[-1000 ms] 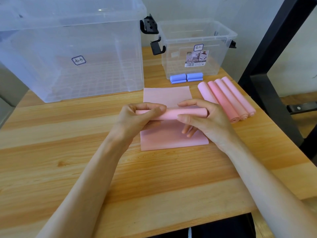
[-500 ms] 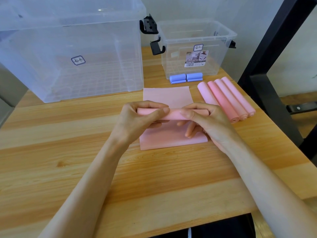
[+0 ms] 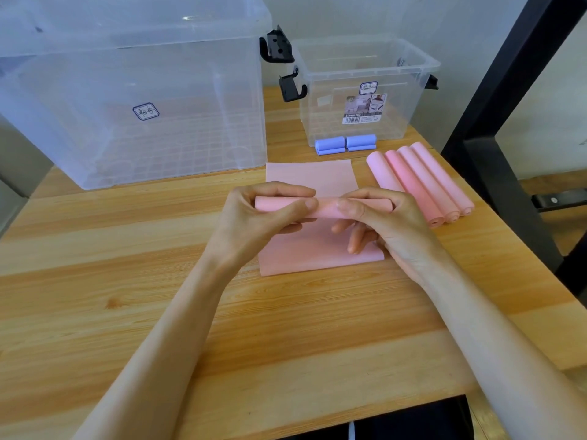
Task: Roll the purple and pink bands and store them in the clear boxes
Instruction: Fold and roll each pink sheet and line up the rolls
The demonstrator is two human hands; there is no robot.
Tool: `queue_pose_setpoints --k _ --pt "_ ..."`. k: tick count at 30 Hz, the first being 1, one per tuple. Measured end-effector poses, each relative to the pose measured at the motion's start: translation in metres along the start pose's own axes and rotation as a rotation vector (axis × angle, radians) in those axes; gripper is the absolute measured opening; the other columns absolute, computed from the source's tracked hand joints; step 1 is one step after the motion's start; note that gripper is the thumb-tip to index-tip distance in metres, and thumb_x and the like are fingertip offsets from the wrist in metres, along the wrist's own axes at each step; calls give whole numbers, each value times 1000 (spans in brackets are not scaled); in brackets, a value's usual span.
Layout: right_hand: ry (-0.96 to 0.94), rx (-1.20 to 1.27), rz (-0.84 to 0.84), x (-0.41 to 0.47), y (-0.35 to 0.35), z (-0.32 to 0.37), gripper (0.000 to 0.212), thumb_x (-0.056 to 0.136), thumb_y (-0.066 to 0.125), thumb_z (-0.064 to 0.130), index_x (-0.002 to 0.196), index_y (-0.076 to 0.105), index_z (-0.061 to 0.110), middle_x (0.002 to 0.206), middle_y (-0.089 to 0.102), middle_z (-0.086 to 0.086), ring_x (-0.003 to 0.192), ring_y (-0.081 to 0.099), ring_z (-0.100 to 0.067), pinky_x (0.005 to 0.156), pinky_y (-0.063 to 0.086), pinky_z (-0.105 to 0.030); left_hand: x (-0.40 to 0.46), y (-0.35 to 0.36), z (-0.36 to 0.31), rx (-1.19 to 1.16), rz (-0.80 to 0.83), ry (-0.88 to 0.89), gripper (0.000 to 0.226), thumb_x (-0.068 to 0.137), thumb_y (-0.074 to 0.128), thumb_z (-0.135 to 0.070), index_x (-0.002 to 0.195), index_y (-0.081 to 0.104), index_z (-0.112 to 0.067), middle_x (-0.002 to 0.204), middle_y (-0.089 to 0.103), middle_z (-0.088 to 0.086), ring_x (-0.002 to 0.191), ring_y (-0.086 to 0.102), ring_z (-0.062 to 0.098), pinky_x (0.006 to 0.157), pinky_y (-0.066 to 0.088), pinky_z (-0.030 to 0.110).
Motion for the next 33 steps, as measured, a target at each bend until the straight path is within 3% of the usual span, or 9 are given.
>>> queue_pose_setpoints --k 6,10,12,16,20,26,29,33 --pt "-73 -67 -1 1 2 2 26 75 79 20 99 74 10 74 73 -3 51 66 -23 49 56 -31 2 -2 8 -16 -41 -70 9 84 74 -20 88 76 -12 82 77 2 76 75 14 69 59 21" --pt "-115 -120 1 1 3 3 24 77 80 9 100 74 5 75 73 -1 52 67 -24 50 57 -33 3 -2 17 -66 1 -162 37 75 75 -36 97 75 -5 93 78 7 86 75 20 83 59 25" --pt "-98 -95 -6 1 1 3 21 78 79 13 98 74 5 76 74 -6 51 66 -24 50 56 -32 3 -2 16 -77 -4 -151 40 72 75 -39 97 76 -8 96 77 2 89 75 18 83 59 26" --pt "-7 -35 -19 0 1 0 26 75 74 33 90 76 11 75 74 -14 46 61 -20 48 50 -24 3 -2 5 -28 -37 -24 11 81 77 -18 90 77 -12 92 77 -3 88 72 10 72 58 21" --pt "19 -31 -14 1 1 -3 28 75 74 36 91 76 13 74 74 -13 47 62 -20 49 52 -27 4 -2 3 24 -59 23 3 83 76 -14 85 77 -13 86 76 -4 83 72 9 69 57 20" --pt "-103 -113 -16 -1 3 4 27 76 80 10 102 74 7 71 73 -2 53 68 -23 50 56 -29 5 -8 18 -59 -72 -132 18 78 78 -27 87 77 -12 92 77 5 87 73 17 77 60 26" --pt "-114 -93 -23 -1 3 5 25 76 79 14 99 74 6 75 72 -14 52 67 -24 50 55 -29 4 -5 18 -85 -31 -152 31 71 77 -37 90 78 -13 98 77 4 95 73 20 84 59 31" --pt "-37 -31 -21 -1 1 4 24 75 75 33 89 76 14 76 74 -13 46 62 -20 49 51 -24 2 0 7 -104 6 -58 26 70 77 -28 91 77 -14 94 77 -1 91 72 13 75 58 23"
Point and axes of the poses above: each hand's wrist, its own x-axis towards the middle knuckle, its own y-axis out of the palm, z = x × y, the point moved 7 cm from there along x, towards the middle knuckle
